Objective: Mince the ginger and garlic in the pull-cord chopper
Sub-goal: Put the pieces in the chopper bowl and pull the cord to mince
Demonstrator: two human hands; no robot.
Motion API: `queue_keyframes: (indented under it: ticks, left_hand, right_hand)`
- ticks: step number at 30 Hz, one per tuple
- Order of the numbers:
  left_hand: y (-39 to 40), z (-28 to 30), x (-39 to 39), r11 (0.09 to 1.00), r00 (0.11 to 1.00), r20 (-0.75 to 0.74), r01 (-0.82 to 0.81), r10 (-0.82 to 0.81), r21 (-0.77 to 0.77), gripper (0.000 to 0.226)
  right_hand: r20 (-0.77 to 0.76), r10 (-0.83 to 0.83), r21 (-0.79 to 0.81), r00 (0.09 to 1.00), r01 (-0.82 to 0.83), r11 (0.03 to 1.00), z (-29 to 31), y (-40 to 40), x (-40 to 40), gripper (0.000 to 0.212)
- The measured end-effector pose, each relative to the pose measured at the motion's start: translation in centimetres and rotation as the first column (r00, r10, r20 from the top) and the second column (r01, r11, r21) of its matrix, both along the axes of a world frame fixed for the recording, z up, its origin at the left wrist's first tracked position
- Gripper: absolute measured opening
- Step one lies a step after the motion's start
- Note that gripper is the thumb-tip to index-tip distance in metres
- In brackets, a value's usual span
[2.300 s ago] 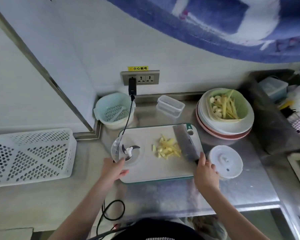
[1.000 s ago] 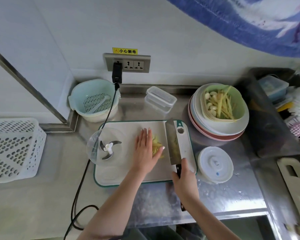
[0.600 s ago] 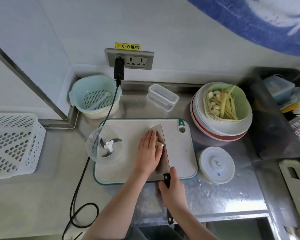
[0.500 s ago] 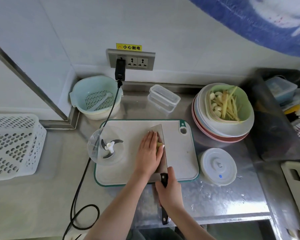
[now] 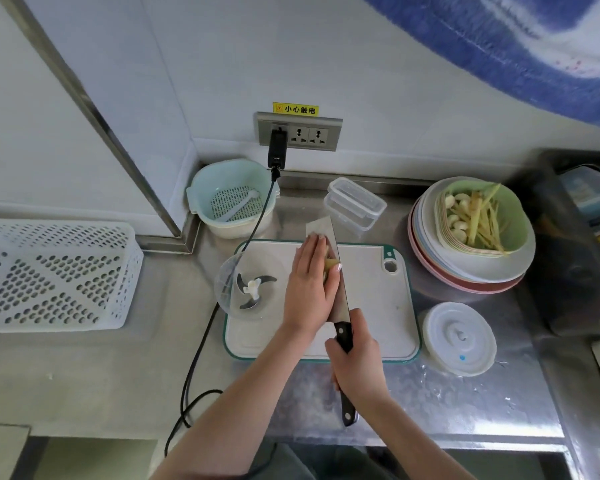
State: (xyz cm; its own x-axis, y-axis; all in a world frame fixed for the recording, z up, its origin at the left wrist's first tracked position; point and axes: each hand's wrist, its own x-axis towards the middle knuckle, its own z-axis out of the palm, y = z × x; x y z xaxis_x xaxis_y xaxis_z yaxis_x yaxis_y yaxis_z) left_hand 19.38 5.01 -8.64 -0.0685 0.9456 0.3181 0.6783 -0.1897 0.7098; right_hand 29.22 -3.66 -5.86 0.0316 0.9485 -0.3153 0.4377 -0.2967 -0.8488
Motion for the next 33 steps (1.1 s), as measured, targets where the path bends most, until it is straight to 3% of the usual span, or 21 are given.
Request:
queue_keyframes:
  ticks: [8, 14, 19, 23, 28, 31, 33]
  left_hand:
    - [-0.8, 1.2, -8.0, 0.985, 0.979, -0.108, -0.170, 0.174, 0.041, 0.055]
    - [0.2, -0.1, -10.2, 0.983, 0.971, -0.160, -0.167, 0.177, 0.069, 0.050]
    - [-0.4, -1.4, -9.5, 0.972, 0.947, -0.235, -0.192, 0.220, 0.137, 0.029]
    - [-0.7, -1.4, -9.4, 0.959, 0.896, -0.341, -0.268, 0.284, 0.096, 0.020]
    - [-0.7, -1.4, -9.6, 0.965, 0.824, -0.515, -0.261, 0.235, 0.023, 0.020]
    - [-1.0, -2.1, -10.4, 0.980, 0.843, -0.512, -0.198, 0.163, -0.014, 0.013]
    - [-1.5, -1.8, -10.9, 0.983, 0.865, -0.478, -0.181, 0.152, -0.014, 0.023]
  right_hand:
    - [-0.064, 0.151, 0.011, 0.987, -0.150, 0.989, 0.8, 0.3, -6.9, 0.030]
    - [-0.058, 0.118, -0.004, 0.991, -0.119, 0.993, 0.0, 1.0, -8.8, 0.025]
    - [-0.031, 0.081, -0.031, 0.996, -0.082, 0.996, -1.1, 0.4, -8.6, 0.029]
    - [0.002, 0.074, -0.022, 0.997, -0.074, 0.997, -1.4, 0.4, -8.4, 0.030]
    - [0.038, 0.050, 0.031, 0.998, -0.051, 0.998, -1.1, 0.7, -7.5, 0.022]
    - [0.036, 0.050, 0.041, 0.998, -0.051, 0.998, -0.6, 0.8, -6.5, 0.024]
    - [0.060, 0.053, 0.065, 0.997, -0.057, 0.996, -0.2, 0.7, -5.8, 0.028]
